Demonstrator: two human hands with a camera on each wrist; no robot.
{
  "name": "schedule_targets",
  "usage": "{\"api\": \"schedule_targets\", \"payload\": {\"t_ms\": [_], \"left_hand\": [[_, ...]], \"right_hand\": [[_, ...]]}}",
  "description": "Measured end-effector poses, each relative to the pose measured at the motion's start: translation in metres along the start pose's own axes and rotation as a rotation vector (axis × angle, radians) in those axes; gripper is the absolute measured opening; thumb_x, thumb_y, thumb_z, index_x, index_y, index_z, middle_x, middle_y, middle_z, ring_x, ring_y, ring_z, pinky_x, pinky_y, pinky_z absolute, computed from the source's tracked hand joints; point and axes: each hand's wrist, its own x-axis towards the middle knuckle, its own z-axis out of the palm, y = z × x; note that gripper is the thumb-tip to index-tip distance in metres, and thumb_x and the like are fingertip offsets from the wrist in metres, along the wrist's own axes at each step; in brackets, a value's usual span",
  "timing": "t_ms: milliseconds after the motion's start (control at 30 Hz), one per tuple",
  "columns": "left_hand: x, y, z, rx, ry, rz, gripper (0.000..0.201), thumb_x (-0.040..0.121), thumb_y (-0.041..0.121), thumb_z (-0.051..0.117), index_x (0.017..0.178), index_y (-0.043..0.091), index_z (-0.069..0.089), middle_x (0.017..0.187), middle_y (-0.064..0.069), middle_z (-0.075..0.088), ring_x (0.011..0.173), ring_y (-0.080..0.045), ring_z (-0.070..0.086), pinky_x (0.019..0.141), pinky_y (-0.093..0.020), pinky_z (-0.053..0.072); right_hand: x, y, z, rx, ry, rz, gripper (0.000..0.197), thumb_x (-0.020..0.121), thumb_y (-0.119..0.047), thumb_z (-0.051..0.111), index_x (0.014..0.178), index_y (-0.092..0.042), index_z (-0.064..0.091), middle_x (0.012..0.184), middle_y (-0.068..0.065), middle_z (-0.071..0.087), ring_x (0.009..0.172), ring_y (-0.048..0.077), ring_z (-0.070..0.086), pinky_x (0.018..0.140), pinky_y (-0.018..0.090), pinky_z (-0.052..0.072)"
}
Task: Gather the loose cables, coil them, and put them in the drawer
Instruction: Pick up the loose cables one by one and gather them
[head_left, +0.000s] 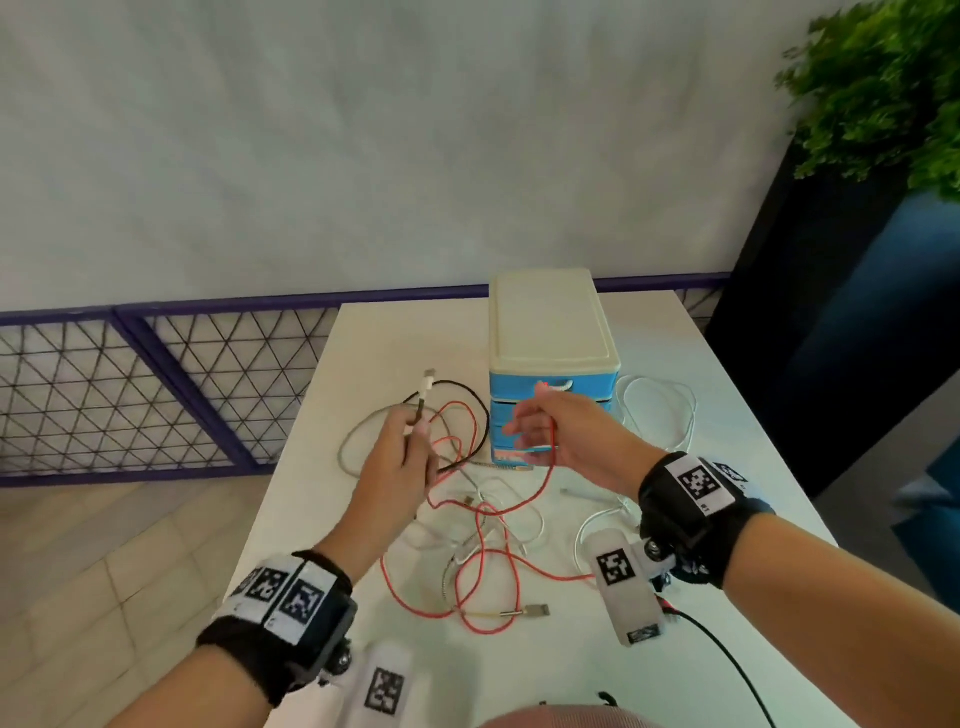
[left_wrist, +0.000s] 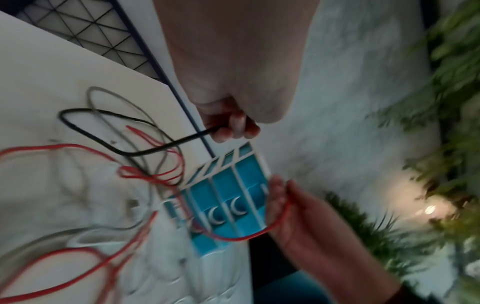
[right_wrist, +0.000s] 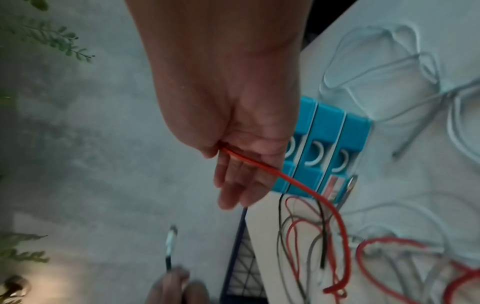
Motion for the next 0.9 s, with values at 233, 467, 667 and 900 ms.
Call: {"api": "schedule_targets", "payload": {"t_ms": [233,467,667,900], "left_hand": [[0.026,0.040,0.023,-0.018,-0.167,0.158,0.019,0.103,0.017,0.035,0.110,0.011,0.051,0.055,0.003,0.045,0.040,-0.004,0.040,0.043,-0.021,0.034],[0.036,-0.029,-0.015,0.459,-0.395,0.098,0.031,0.100,0.031,0.041,0.070,0.031,0.045,0.063,0.012,0.048,0.061,0.001,0.046,0.066,-0.022,0.035],[0.032,-0.085,-0.091,1.056,-0.368,-0.086,0.024,0.101,0.022,0.030,0.081,0.028,0.042,0.076,0.009,0.049,0.090,-0.011,0.055,0.104,-0.035,0.013],[0.062,-0.043,-0.084,0.873,-0.396,-0.040,0.021,0.101,0.028,0.038,0.080,0.030,0.043,0.068,0.007,0.050,0.060,-0.013,0.051,0.057,-0.022,0.043]], "right_hand": [[0.021,-0.008,0.067,0.006,-0.008,-0.216,0.043,0.104,-0.033,0.036,0.105,0.004,0.059,0.091,0.019,0.063,0.076,0.028,0.064,0.063,0.032,0.053],[0.026,-0.054,0.035,0.517,0.265,-0.417,0.034,0.105,-0.026,0.032,0.074,-0.017,0.043,0.049,-0.007,0.040,0.037,0.006,0.038,0.040,0.019,0.037],[0.018,-0.070,-0.028,0.114,0.713,-0.650,0.034,0.102,-0.027,0.034,0.071,-0.020,0.044,0.048,-0.012,0.032,0.040,0.005,0.028,0.042,0.025,0.025],[0.015,-0.054,-0.012,-0.540,0.528,-0.669,0.030,0.101,-0.023,0.045,0.073,-0.023,0.057,0.061,-0.006,0.046,0.046,0.000,0.040,0.050,0.016,0.032]]}}
